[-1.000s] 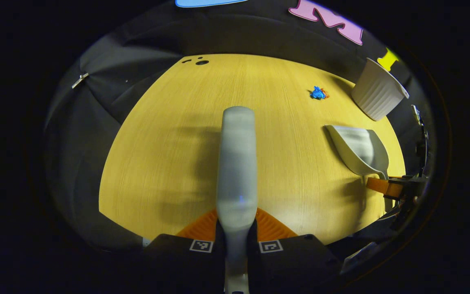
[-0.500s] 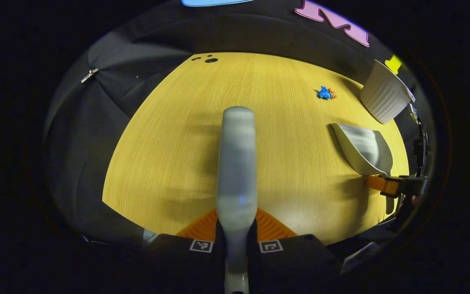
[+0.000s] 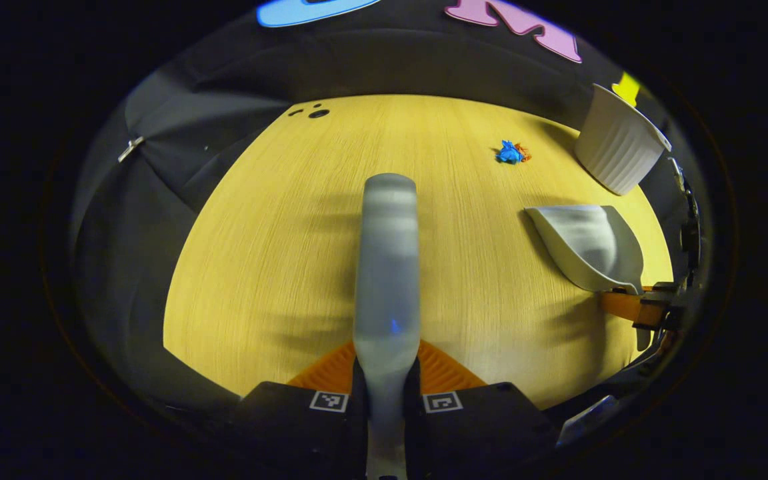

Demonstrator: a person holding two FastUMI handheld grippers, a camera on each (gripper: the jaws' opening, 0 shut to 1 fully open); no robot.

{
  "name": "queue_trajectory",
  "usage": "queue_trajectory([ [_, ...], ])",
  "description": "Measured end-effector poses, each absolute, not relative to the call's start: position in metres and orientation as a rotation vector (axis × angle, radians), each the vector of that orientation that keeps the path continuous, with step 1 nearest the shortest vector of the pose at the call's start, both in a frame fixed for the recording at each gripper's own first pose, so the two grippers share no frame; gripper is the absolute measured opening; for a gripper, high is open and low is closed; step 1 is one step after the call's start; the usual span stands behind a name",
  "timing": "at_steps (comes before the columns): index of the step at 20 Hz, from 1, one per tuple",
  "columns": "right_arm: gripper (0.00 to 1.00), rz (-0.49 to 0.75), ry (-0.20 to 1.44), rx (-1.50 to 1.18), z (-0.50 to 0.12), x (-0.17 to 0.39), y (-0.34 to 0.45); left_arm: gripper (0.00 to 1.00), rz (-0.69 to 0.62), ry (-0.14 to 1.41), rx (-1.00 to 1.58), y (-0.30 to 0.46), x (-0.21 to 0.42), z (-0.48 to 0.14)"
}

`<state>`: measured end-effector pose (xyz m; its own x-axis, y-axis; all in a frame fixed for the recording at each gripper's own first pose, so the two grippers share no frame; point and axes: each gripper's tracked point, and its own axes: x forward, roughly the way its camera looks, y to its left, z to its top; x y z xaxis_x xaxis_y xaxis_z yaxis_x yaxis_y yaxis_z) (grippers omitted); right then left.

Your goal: Pick up the small broom and dustpan from the desktop, sweep the trash into the dustpan with the broom, and then empty the trash into the garbage bin.

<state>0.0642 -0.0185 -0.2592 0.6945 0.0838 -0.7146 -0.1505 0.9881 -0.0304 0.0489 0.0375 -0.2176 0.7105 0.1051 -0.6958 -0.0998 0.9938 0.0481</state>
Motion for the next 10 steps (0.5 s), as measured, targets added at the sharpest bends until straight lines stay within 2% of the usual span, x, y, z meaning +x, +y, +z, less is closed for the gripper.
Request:
queue_trajectory([
  [2,0.37,0.139,0.777,-0.106,-0.253,0.066,-0.026,0.27,0.082,0.761,0.012,0.032,0.071,-0.207],
  [3,0.41,0.141,0.776,-0.111,-0.252,0.064,-0.03,0.27,0.069,0.757,0.024,0.031,0.086,-0.202],
  [5,0.37,0.15,0.768,-0.114,-0.248,0.064,-0.037,0.25,0.053,0.753,0.067,0.031,0.116,-0.194],
  [6,0.41,0.156,0.765,-0.125,-0.246,0.064,-0.042,0.25,0.041,0.753,0.086,0.03,0.132,-0.19],
  [7,0.41,0.165,0.758,-0.139,-0.244,0.063,-0.046,0.27,0.025,0.753,0.102,0.027,0.149,-0.185],
  [8,0.37,0.179,0.752,-0.157,-0.242,0.063,-0.05,0.27,0.007,0.751,0.119,0.025,0.166,-0.18],
  [10,0.37,0.215,0.742,-0.198,-0.239,0.062,-0.056,0.26,-0.025,0.753,0.17,0.019,0.203,-0.173],
])
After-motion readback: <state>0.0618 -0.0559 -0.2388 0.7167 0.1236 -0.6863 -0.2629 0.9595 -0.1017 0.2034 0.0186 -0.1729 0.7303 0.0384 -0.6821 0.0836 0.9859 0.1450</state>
